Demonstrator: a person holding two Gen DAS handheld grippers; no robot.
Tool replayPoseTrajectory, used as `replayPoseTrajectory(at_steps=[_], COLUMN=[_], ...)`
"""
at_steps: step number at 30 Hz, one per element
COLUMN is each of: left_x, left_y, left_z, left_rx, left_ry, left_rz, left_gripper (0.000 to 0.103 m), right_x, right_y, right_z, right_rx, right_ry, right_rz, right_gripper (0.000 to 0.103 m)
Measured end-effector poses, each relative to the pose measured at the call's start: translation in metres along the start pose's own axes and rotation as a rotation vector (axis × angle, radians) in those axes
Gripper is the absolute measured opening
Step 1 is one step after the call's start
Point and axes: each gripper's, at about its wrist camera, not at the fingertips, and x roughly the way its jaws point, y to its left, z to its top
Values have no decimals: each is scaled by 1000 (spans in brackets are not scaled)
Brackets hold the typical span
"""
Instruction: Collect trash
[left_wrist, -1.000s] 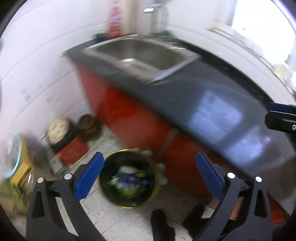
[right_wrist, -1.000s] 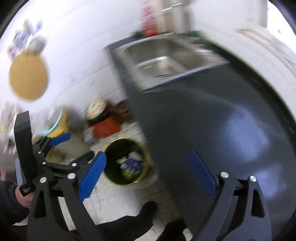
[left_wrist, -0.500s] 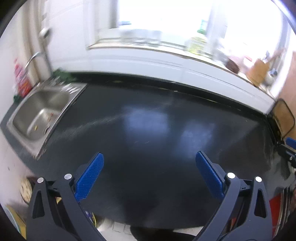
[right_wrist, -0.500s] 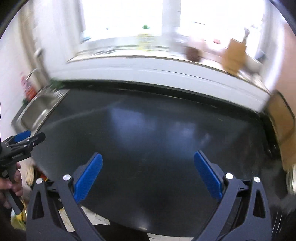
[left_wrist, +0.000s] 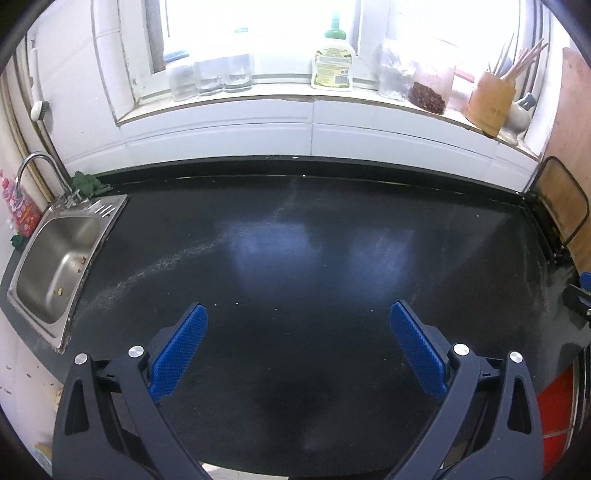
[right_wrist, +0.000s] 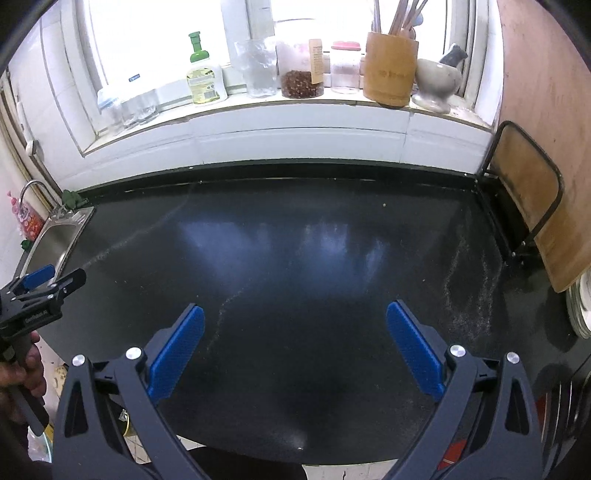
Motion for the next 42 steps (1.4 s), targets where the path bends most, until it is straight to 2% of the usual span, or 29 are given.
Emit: replayPoseTrajectory(at_steps=[42], left_x=[-5], left_y=[-5], left_z=[-3], left_rx=[27], left_ry=[-3], left_rz=[-4], left_gripper=[96], right_x=[11], right_y=[7], right_z=[12], right_rx=[-14], right_ry=[8], right_rz=[28], right_gripper=[96])
